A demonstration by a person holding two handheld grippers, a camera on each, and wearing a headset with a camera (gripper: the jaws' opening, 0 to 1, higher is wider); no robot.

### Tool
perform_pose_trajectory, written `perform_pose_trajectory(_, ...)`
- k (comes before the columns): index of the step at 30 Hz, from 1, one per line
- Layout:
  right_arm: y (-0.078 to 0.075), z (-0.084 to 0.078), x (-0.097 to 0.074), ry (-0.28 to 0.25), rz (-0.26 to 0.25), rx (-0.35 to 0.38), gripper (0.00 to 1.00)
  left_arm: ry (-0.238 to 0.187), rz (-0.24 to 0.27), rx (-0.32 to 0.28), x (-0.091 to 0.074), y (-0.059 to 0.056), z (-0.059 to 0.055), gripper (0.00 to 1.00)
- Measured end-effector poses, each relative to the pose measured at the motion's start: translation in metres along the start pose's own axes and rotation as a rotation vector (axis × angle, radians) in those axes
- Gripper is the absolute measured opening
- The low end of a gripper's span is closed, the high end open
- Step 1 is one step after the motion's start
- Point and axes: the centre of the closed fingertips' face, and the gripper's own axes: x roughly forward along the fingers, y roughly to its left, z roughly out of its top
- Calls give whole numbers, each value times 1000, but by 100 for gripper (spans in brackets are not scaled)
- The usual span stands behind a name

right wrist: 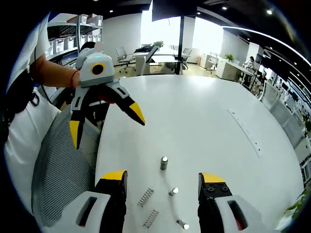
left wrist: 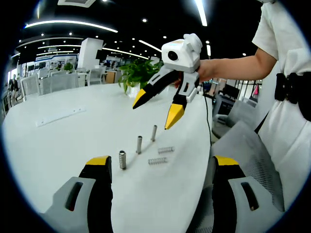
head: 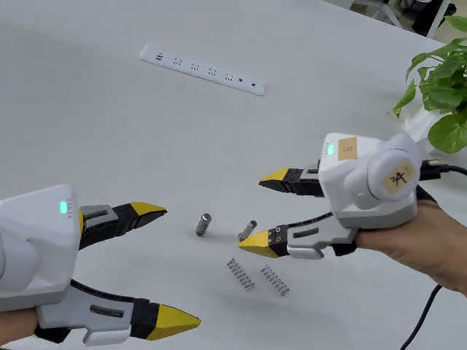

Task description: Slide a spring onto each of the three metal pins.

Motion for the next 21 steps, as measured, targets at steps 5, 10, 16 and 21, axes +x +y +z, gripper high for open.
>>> perform_pose_trajectory(5, 1, -12, -18, -59, -45, 69, 65, 39, -6, 28, 3, -3, -3, 82)
perform_pose_trajectory(10, 2, -30, -40, -113, -80, 139, 73, 88, -23, 57, 7, -7, -6, 81)
perform_pose_trajectory(16, 6, -58, -62, -141, -122, 204, 78, 163, -50, 122, 15, -9, -9, 76)
perform_pose_trajectory(21, 9, -73, -74, -186, -157, 243, 85, 225, -104, 187, 30, -15, -12, 70)
